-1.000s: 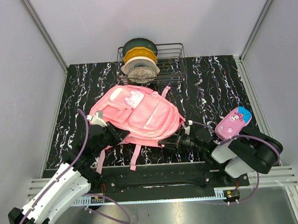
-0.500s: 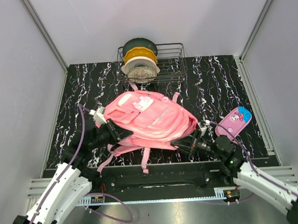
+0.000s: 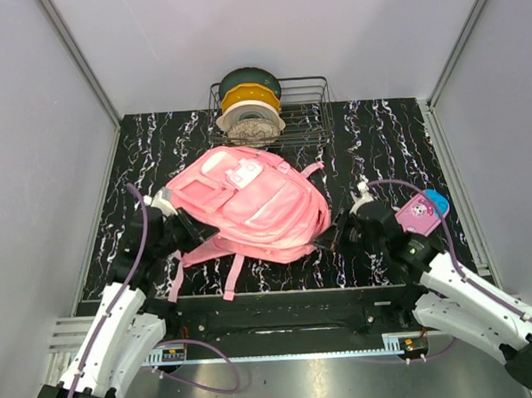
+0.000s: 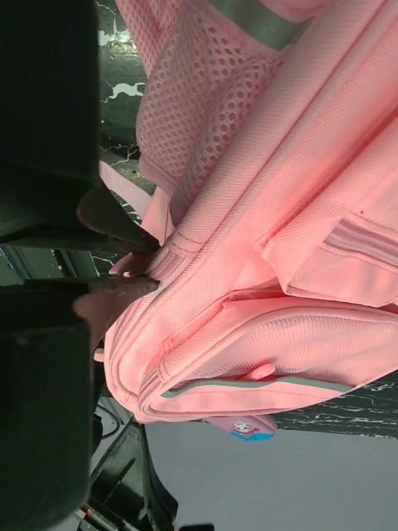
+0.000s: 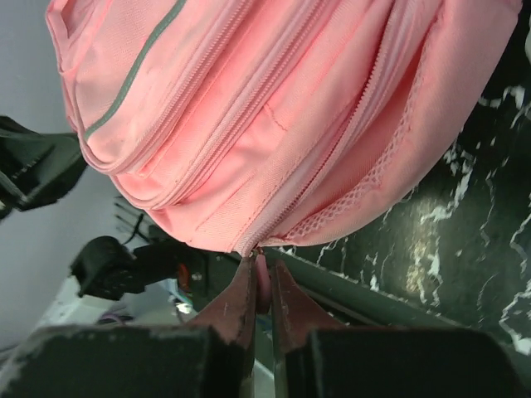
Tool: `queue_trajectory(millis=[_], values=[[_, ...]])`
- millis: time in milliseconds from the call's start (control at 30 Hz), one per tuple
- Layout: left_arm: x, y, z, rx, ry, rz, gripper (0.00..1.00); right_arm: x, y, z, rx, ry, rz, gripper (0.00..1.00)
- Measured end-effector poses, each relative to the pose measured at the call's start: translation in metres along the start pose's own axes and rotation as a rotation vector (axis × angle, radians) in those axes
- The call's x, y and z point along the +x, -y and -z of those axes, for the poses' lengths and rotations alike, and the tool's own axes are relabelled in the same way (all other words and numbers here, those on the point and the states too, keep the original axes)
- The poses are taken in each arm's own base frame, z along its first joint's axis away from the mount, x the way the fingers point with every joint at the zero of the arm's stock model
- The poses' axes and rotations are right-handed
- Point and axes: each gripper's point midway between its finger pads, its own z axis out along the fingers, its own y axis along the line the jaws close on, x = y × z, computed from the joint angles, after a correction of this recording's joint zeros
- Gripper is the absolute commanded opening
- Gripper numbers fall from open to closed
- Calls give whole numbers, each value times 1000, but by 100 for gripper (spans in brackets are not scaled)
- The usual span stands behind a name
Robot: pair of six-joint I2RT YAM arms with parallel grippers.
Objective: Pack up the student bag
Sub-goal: Zip the student bag at the center of the board.
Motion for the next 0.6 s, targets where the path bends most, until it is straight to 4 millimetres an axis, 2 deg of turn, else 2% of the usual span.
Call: queue_trajectory(millis=[67, 100, 133, 167, 200, 233, 267, 300, 367, 433, 600], values=[[-6, 2, 1, -5, -4, 3, 0, -10, -4, -1, 30, 13, 99, 0], [-9, 7, 3, 16, -14, 5, 4, -13, -7, -2, 37, 14, 148, 0], [-15, 4, 2, 5, -12, 24, 14, -15, -8, -3, 39, 11, 187, 0], [-19, 4, 1, 13, -22, 39, 55, -16, -10, -5, 36, 7, 228, 0], [-20, 3, 1, 17, -34, 50, 66, -16, -11, -6, 28, -2, 260, 0], [-20, 3, 1, 21, -46, 50, 73, -15, -12, -7, 20, -8, 284, 0], [-22, 1, 0, 14, -38, 39, 85, -14, -8, -7, 31, -13, 307, 0], [-31, -1, 1, 5, -7, 35, 92, -13, 3, -7, 62, -18, 326, 0], [-45, 1, 6, 6, 51, 12, 98, -9, 23, -8, 118, -37, 341, 0], [-53, 9, 13, 34, 96, -16, 99, -5, 37, -8, 154, -54, 354, 0], [-51, 38, 42, 150, 186, -61, 99, -2, 42, -7, 159, -66, 370, 0]])
